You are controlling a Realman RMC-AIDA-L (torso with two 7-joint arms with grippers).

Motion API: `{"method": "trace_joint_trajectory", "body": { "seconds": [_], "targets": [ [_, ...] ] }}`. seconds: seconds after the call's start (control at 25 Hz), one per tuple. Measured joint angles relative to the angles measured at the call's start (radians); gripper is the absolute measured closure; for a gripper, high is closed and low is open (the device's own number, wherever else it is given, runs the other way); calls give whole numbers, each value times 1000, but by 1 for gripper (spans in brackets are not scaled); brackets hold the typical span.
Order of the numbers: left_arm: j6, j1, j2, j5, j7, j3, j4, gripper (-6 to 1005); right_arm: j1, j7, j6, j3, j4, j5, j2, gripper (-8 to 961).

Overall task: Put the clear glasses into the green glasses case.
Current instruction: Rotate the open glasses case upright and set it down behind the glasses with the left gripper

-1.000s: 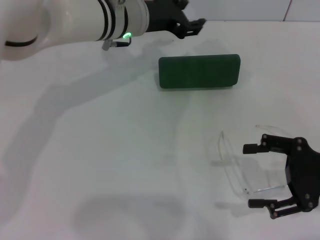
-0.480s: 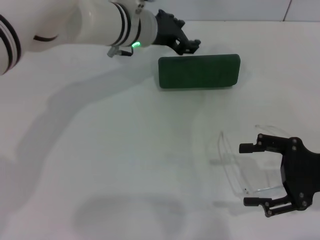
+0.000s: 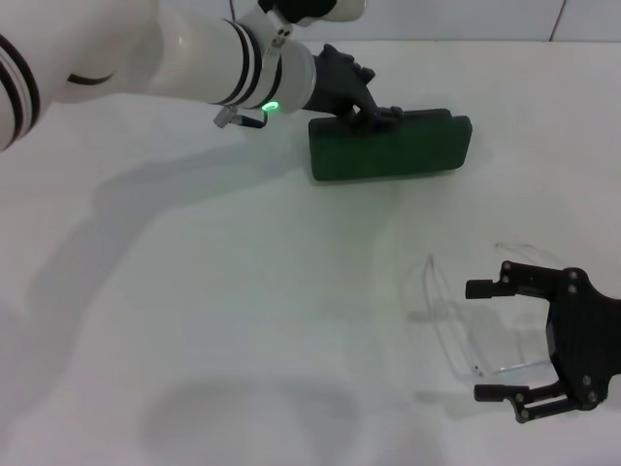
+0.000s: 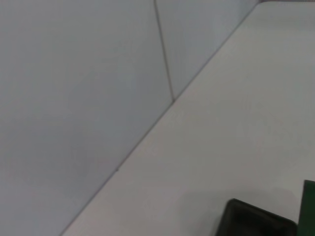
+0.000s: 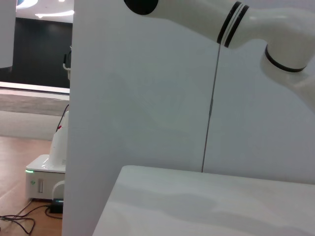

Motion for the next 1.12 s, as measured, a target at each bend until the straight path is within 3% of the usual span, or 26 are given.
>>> {"method": "trace_joint_trajectory", "body": {
  "seconds": [0.28, 0.6, 1.12],
  "targets": [
    [72, 15, 1, 4, 0, 10, 53, 376, -15, 1, 0, 8, 0, 0, -12, 130],
    [177, 104, 1, 104, -40, 28, 193, 376, -14, 1, 3, 10, 0, 3, -17, 133],
    [262, 140, 4, 144, -69, 27, 237, 376, -4, 4, 10, 11, 0, 1, -20, 137]
  ]
}}
